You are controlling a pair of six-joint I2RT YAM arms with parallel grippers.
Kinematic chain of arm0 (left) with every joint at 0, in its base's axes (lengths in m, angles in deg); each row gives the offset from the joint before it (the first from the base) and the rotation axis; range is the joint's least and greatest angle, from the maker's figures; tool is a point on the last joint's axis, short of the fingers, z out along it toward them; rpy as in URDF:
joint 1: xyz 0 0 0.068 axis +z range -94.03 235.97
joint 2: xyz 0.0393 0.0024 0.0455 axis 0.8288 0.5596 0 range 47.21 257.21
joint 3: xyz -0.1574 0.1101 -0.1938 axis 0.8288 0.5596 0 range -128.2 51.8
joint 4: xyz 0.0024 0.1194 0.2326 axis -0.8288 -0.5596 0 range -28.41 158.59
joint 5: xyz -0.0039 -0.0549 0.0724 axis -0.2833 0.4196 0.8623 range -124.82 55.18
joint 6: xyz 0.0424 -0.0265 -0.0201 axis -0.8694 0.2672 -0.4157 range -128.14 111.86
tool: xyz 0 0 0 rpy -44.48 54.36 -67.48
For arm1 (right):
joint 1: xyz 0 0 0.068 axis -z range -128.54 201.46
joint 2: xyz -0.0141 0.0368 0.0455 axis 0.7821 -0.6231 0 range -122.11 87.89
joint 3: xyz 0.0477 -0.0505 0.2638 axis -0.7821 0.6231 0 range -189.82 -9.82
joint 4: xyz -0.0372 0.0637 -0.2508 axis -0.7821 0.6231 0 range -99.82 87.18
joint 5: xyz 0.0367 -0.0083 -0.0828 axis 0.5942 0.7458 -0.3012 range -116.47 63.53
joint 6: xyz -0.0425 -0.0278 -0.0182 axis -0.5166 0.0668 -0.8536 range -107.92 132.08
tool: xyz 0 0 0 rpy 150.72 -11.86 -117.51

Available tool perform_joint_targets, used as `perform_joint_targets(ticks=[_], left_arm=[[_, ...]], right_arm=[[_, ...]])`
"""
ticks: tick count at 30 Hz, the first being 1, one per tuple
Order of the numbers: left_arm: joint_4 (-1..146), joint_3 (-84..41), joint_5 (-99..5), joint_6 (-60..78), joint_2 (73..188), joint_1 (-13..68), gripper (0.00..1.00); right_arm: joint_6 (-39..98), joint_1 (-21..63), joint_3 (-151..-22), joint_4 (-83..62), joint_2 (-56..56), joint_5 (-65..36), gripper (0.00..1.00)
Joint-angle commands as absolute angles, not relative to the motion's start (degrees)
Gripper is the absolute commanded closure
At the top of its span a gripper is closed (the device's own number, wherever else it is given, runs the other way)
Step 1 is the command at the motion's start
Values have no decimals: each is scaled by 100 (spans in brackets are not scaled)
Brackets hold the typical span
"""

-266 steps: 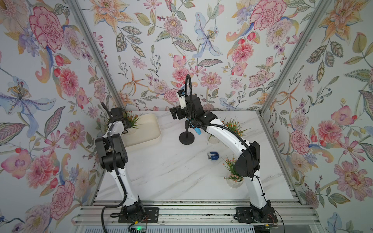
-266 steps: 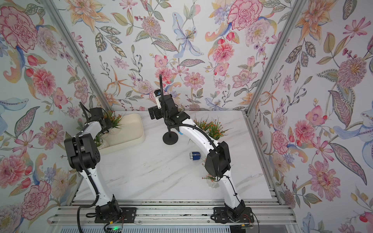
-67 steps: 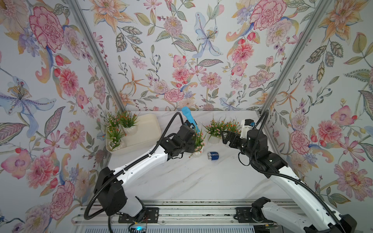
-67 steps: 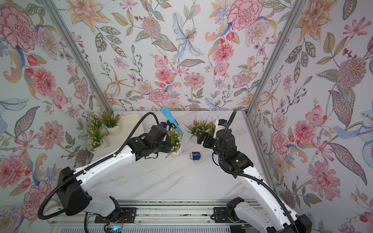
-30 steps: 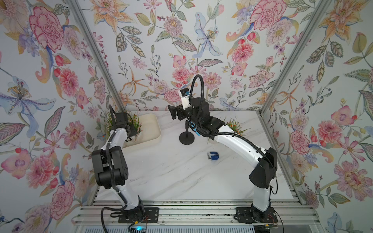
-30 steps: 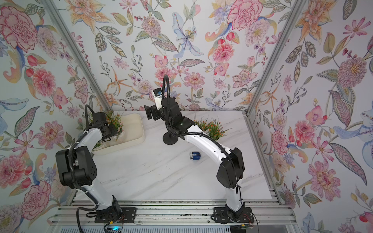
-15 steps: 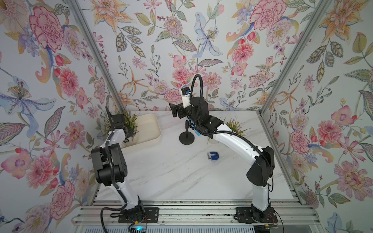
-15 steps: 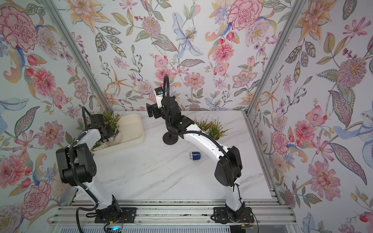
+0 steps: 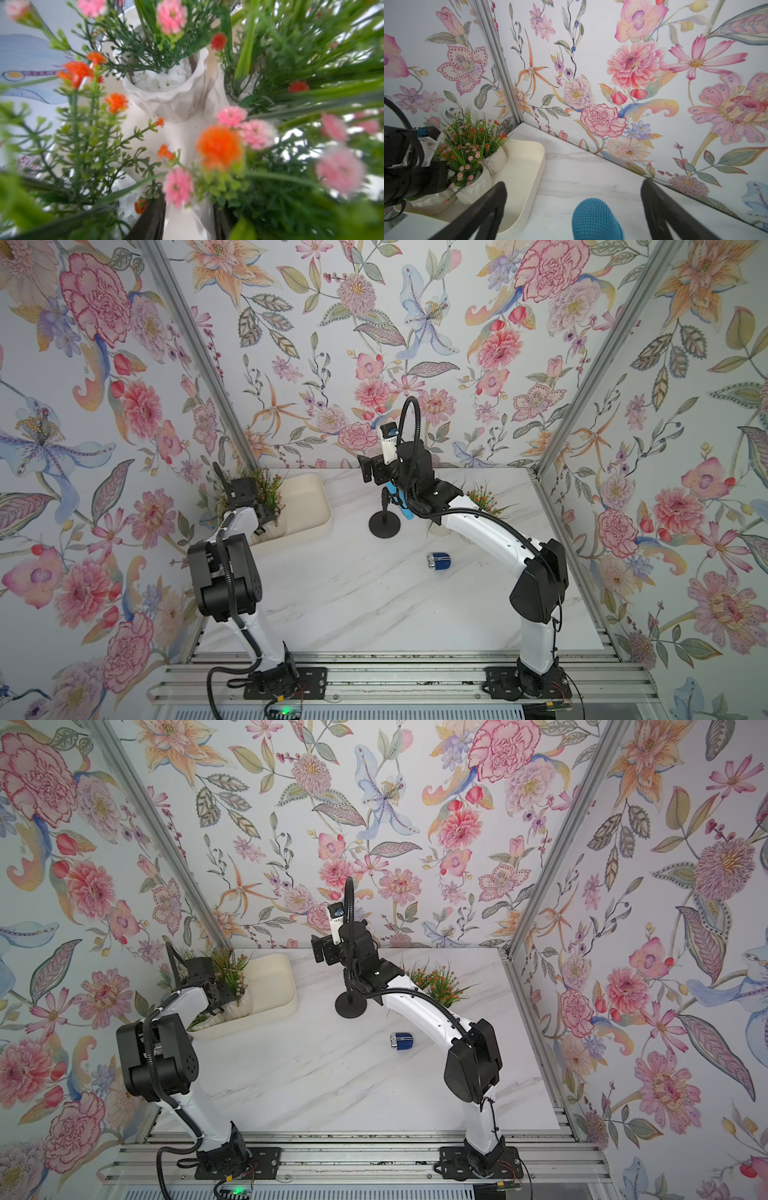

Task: Put the potted gypsophila into the storage box
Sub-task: Place the baby's breath potted plant at the storage box, then pick up the baby's breath potted plant from the center of the board.

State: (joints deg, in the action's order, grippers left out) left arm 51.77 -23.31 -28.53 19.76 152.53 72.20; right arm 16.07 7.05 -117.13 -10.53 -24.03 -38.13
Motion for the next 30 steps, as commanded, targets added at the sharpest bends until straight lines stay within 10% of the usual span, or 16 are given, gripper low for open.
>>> perform_joint_targets(ticks=[1,14,30], left_arm=[[5131,-2283,-2589,2047,14761,7251,56],[4786,-1902,-1946,2023,13098,6882,48],[5246,-1559,-2395,2275,11865,4351,45]], right_arm=[[1732,771,-11527,-1185,-1947,-3934,0],[1943,968,-10280,-1123,-775,-4093,0],[4208,2680,-8336,1134,1491,-4111,0]])
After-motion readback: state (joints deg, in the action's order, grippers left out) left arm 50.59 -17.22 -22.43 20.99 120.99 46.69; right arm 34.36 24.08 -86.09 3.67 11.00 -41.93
